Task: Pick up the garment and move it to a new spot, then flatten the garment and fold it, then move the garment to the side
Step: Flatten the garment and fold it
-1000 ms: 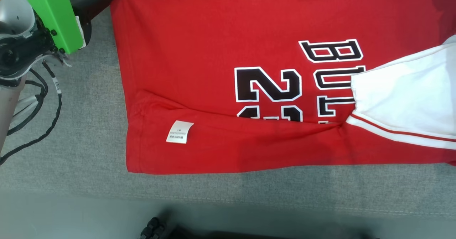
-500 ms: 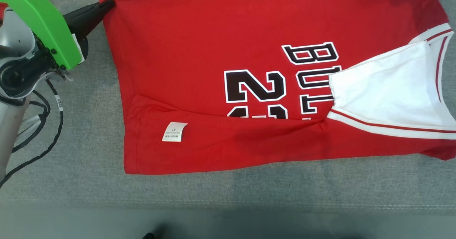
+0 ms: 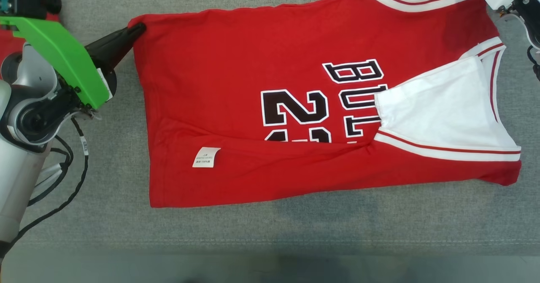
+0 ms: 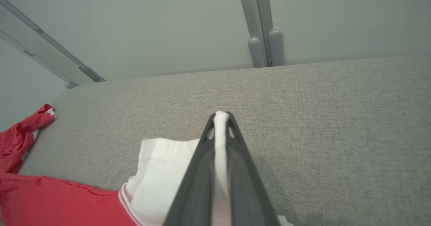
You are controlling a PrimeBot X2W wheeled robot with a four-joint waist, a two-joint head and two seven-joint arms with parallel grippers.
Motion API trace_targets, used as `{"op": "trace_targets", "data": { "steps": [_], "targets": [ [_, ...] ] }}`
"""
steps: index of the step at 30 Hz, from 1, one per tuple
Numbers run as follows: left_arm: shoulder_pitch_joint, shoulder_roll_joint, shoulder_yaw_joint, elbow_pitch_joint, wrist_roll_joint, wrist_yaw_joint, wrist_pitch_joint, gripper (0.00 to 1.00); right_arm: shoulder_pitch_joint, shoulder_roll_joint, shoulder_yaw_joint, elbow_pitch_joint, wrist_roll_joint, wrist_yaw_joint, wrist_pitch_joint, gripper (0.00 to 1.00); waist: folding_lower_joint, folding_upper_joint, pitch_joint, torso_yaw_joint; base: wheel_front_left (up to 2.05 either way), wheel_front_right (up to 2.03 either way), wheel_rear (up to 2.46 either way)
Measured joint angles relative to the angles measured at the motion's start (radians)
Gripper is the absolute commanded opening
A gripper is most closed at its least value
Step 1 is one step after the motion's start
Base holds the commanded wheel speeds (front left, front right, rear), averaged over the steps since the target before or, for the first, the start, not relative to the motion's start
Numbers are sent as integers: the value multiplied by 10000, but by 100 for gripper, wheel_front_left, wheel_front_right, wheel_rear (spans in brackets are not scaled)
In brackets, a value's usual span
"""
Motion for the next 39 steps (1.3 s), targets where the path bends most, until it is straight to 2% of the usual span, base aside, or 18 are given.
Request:
{"op": "trace_targets", "data": {
  "steps": [19,39],
  "targets": [
    [846,297,-36,-385,-416,0,-734,0,841,-336,217,-871,372,90,-259,0,0,0,-534,-62,0,0,0],
    [2756,754,-94,-736,-957,-2,-1643,0,3518,-696,445,-2374,1223,90,-1225,0,0,0,-1645,-332,0,0,0]
  ]
}}
